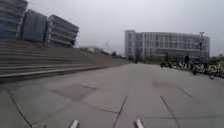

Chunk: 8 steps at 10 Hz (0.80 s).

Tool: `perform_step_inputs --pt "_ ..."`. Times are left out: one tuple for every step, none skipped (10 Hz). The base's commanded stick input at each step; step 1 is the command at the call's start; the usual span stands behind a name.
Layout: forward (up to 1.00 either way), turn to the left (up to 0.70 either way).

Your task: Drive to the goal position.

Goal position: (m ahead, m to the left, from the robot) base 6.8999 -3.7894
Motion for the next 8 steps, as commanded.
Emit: perform_step_inputs --pt "0.41 0.60" --pt "0.39 0.79" --pt "0.38 0.77" --pt "0.38 0.75" --pt "0.38 0.75" --pt "0.37 0.28" --pt "0.35 0.00" --pt "0.34 0.00"
